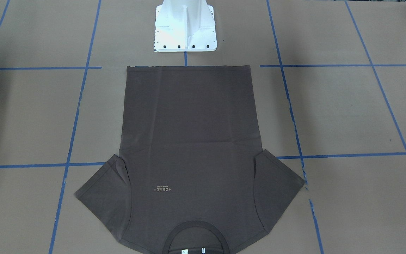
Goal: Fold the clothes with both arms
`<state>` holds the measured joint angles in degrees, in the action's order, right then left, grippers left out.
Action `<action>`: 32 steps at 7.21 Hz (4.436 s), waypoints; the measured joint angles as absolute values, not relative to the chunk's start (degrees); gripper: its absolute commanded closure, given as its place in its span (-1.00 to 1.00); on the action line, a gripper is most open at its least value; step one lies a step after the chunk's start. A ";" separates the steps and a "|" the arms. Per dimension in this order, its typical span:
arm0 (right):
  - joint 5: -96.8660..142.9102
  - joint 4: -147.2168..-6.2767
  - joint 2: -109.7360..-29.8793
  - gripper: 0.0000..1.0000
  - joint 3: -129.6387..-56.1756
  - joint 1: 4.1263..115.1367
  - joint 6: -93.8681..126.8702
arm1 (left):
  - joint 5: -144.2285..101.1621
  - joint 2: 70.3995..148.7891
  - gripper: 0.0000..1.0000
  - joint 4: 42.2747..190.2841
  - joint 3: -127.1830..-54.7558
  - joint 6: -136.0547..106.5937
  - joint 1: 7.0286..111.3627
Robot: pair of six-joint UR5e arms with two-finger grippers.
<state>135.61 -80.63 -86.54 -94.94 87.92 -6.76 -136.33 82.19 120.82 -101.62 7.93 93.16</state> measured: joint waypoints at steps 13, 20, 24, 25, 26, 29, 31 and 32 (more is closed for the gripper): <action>109.03 -44.83 -57.95 -0.77 -68.87 52.02 58.23 | -136.58 87.36 -1.00 127.44 -96.80 8.17 92.91; 105.88 -44.74 -58.53 -0.62 -65.68 49.57 58.19 | -136.58 87.36 -1.00 127.44 -96.77 8.17 92.92; 105.73 -44.74 -58.95 0.66 -65.48 49.23 58.18 | -136.64 87.36 -1.00 127.48 -96.84 8.23 92.90; 105.73 -44.76 -58.97 1.00 -65.48 49.23 58.18 | -136.66 87.36 -1.00 127.48 -96.84 8.25 92.90; 105.71 -44.79 -58.97 1.00 -65.48 49.25 58.18 | -136.67 87.36 -1.00 127.51 -96.86 8.26 92.90; 105.75 -45.05 -58.42 1.00 -65.97 49.18 58.38 | -136.67 87.36 -1.00 127.53 -96.85 8.26 92.90; 105.76 -46.30 -57.53 1.00 -67.02 49.22 58.97 | -136.67 87.36 -1.00 127.53 -96.86 8.26 92.90; 105.72 -48.20 -56.64 1.00 -67.63 49.20 59.19 | -136.67 87.36 -1.00 127.53 -96.84 8.28 92.90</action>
